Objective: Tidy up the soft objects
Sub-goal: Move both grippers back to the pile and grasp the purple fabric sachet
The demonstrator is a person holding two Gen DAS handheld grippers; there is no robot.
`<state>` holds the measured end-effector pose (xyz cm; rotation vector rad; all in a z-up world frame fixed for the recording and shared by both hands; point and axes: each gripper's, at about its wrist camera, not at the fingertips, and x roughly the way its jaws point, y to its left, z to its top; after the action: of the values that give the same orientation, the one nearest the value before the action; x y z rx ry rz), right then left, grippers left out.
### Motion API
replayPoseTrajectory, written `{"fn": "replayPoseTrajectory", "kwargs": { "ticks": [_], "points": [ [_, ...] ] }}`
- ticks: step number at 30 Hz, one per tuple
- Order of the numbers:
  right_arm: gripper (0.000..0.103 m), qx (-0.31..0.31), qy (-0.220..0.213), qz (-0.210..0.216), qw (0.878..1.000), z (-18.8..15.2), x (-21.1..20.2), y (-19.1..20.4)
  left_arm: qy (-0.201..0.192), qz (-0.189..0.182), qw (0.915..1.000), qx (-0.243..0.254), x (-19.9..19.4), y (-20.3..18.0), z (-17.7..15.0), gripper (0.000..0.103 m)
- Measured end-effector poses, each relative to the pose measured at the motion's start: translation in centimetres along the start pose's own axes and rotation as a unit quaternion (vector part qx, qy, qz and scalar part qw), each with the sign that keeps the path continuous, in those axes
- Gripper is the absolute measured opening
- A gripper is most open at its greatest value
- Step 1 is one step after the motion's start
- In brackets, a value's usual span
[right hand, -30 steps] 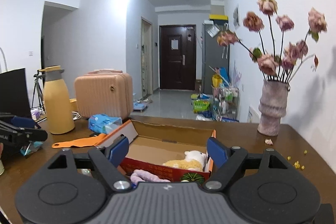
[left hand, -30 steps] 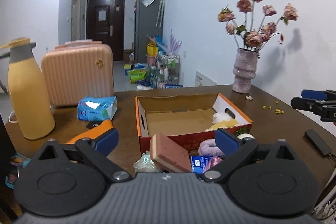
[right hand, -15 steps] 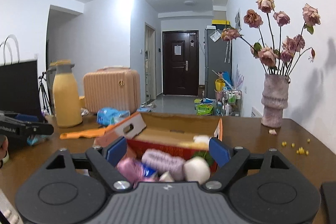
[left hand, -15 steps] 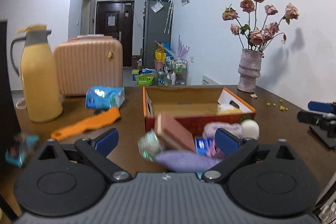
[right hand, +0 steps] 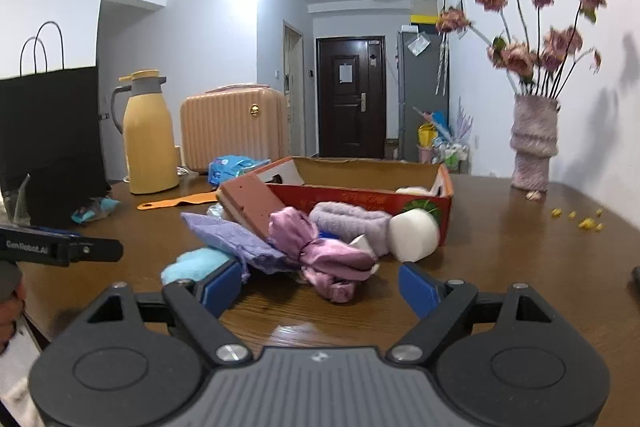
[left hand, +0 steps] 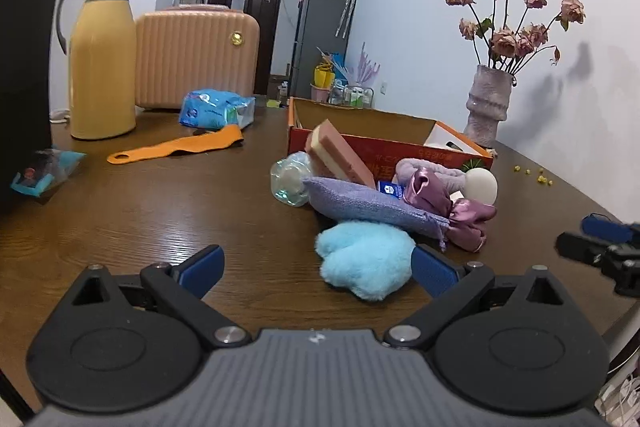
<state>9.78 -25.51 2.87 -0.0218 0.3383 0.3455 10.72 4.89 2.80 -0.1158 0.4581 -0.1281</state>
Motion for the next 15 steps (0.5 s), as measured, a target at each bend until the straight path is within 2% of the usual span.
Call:
{"fn": "replayPoseTrajectory", "kwargs": {
  "ticks": [6, 8, 11, 13, 14, 15],
  "points": [
    [0.079, 0.015, 0.028, 0.038, 0.999, -0.4, 3.9, 0.9, 0.007, 0.004, 0.9997, 0.023, 4.2, -0.6, 1.4, 0.102],
    [0.077, 0.047, 0.026, 0.064, 0.996, -0.2, 5.7, 0.5, 0.002, -0.001, 0.9999, 0.01, 6.0, 0.0, 2.7, 0.102],
    [0.068, 0.107, 0.042, 0.095, 0.989, 0.2, 8.9, -0.2, 0.016, -0.017, 0.9994, -0.027, 8.9, 1.3, 4.5, 0.101],
    [0.062, 0.143, 0.056, 0.101, 0.983, 0.5, 11.0, -0.6, 0.029, -0.034, 0.9978, -0.049, 10.8, 2.0, 5.4, 0.095],
    [0.059, 0.161, 0.062, 0.104, 0.98, 0.6, 11.9, -0.7, 0.042, -0.044, 0.9965, -0.058, 11.8, 2.3, 5.7, 0.082],
    [0.055, 0.179, 0.066, 0.109, 0.975, 0.6, 12.8, -0.9, 0.056, -0.058, 0.9945, -0.066, 12.6, 2.6, 5.8, 0.062]
  ]
}}
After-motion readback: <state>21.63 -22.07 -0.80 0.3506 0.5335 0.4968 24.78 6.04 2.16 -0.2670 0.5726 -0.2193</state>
